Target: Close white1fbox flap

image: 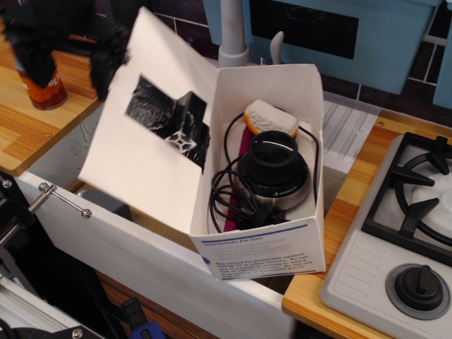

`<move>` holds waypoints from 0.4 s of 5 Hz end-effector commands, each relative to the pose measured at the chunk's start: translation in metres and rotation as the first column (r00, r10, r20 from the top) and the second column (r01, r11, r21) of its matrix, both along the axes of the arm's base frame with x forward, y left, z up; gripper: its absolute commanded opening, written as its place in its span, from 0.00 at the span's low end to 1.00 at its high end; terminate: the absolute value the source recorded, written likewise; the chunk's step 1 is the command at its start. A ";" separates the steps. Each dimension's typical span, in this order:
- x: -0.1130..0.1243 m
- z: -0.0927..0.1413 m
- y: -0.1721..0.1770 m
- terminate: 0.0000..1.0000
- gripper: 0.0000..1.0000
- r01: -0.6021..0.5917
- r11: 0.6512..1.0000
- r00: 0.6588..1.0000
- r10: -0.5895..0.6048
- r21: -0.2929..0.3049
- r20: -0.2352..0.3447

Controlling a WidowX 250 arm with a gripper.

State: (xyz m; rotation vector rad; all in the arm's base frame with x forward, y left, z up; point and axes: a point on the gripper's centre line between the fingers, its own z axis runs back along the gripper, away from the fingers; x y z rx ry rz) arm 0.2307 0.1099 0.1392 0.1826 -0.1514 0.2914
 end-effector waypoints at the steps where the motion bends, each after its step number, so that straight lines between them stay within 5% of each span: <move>1: 0.017 0.028 -0.036 0.00 1.00 -0.023 0.997 1.000 0.023 0.068 -0.006; 2: 0.020 0.038 -0.058 0.00 1.00 -0.076 0.993 0.997 0.078 0.089 -0.020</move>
